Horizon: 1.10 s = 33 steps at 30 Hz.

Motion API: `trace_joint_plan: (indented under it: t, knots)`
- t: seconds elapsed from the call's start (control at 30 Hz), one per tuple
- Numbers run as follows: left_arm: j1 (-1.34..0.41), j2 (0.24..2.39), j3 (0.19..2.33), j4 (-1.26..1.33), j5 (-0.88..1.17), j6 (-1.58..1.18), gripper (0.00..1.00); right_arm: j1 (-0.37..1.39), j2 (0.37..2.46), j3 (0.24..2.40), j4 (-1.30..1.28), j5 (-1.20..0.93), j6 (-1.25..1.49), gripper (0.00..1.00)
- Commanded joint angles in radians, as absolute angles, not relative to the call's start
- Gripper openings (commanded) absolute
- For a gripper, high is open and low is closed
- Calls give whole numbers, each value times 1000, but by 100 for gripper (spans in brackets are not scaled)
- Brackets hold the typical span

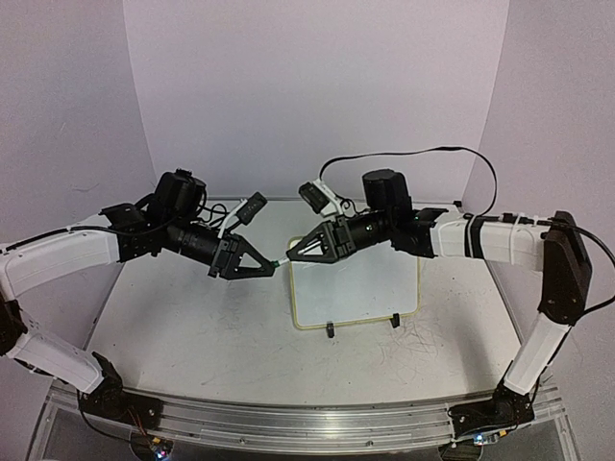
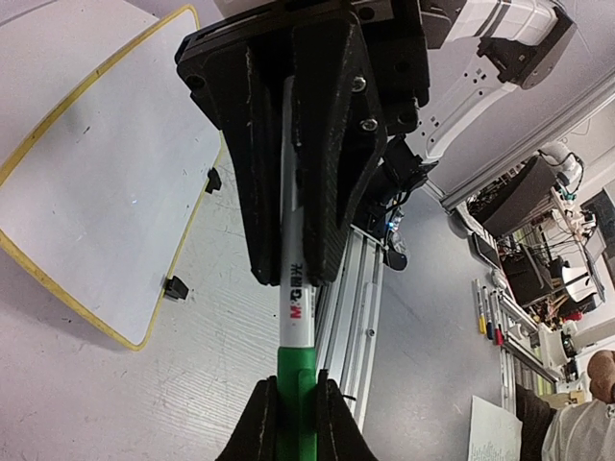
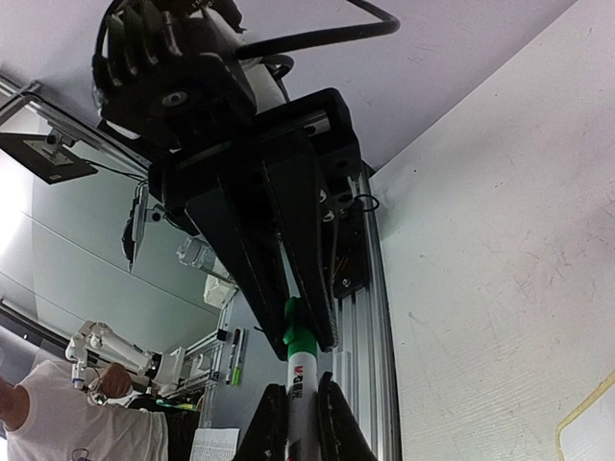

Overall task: Write a sentence on the whiteboard
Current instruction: Open the whiteboard marker at the center of the board, then place the pen cap at the center of the board.

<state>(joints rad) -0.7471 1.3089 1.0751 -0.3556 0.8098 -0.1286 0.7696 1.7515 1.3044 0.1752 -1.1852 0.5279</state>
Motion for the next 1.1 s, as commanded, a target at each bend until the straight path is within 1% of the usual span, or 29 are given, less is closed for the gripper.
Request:
trace_joint_plan:
  t: [0.0, 0.07, 0.27, 0.4, 0.5, 0.6, 0.7, 0.87, 0.97, 1.07]
  knots:
    - [-753, 1299, 1112, -316, 812, -123, 3, 773, 1680, 1277, 219, -1163, 519, 0]
    - [-753, 1288, 1098, -316, 804, -109, 0, 763, 1658, 1257, 221, -1158, 509, 0]
    - [-753, 1231, 1022, -320, 760, -42, 0, 671, 1539, 1153, 221, -1157, 469, 0]
    - [-753, 1204, 989, -321, 765, -27, 0, 571, 1433, 1059, 220, -1166, 447, 0]
    - [-753, 1190, 968, -321, 725, -38, 0, 547, 1360, 1017, 218, -1101, 431, 0]
    - [-752, 1180, 945, -313, 652, -86, 0, 547, 1276, 984, 204, -955, 410, 0]
    - [-752, 1180, 923, -303, 475, -170, 0, 547, 1191, 952, 164, -772, 364, 0]
    - [-750, 1166, 870, -293, 108, -375, 0, 547, 1104, 909, 152, -559, 315, 0]
    - [-750, 1151, 811, -280, -96, -530, 0, 547, 1084, 896, 147, -494, 309, 0]
    - [-750, 1166, 766, -273, -218, -636, 0, 548, 1066, 877, 147, -469, 308, 0]
